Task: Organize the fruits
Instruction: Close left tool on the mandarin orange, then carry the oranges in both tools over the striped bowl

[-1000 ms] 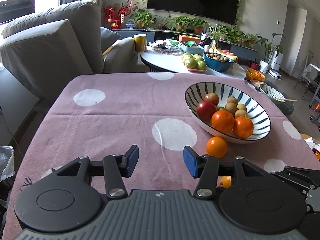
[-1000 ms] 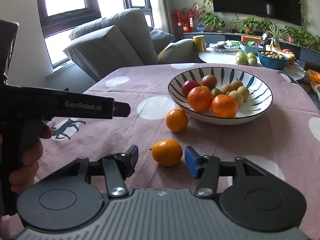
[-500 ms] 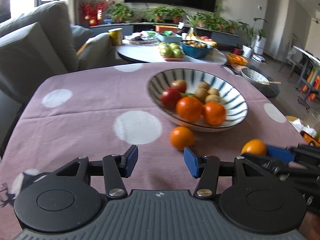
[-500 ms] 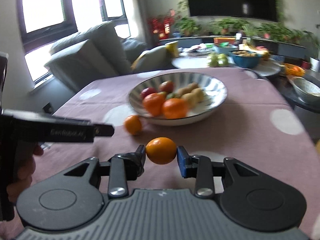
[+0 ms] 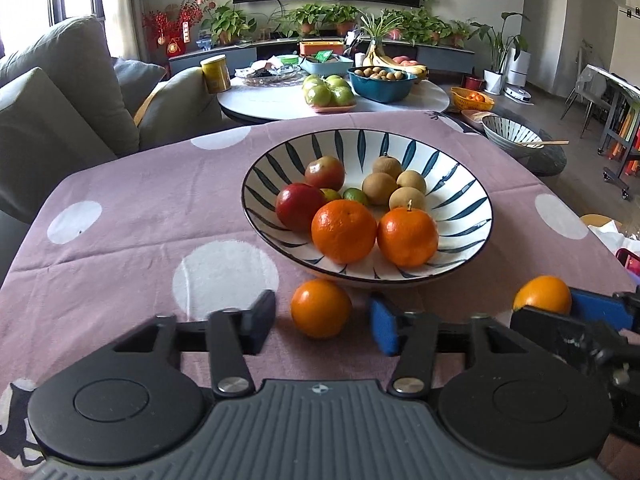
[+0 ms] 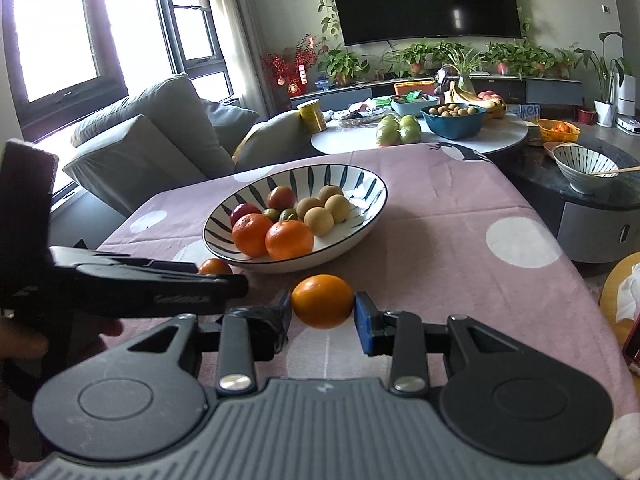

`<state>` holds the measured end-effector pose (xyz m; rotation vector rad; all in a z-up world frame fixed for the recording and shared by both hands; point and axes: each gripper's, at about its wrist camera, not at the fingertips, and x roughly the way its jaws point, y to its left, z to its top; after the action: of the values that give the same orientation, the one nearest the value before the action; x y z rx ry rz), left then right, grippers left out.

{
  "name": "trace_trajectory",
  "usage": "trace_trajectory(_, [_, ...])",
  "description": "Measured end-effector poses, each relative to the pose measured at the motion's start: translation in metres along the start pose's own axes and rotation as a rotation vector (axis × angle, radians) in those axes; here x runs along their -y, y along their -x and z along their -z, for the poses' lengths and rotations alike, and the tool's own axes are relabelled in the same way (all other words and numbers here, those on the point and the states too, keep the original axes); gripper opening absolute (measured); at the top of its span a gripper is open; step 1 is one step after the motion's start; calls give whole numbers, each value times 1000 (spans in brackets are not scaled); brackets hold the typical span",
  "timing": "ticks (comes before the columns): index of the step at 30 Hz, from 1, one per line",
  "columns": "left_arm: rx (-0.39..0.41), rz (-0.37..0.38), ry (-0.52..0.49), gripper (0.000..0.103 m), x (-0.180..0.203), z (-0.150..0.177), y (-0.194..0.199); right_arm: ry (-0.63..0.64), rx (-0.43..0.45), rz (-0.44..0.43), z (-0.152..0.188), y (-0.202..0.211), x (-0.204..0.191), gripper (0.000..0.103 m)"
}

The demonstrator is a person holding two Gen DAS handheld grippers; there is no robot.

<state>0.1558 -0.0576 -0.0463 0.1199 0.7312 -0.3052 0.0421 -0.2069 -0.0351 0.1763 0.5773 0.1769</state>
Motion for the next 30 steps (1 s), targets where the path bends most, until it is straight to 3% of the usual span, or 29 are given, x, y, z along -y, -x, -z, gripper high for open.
trace_trajectory(10, [9, 0, 29, 30, -10, 10, 24, 6, 7, -19, 0, 5, -3, 3])
trace_trajectory(18, [80, 7, 28, 30, -9, -2, 47, 25, 23, -40, -7, 6, -12, 3])
trace_trajectory(30, [114, 6, -11, 30, 1, -23, 40, 33, 55, -39, -23, 0, -9, 3])
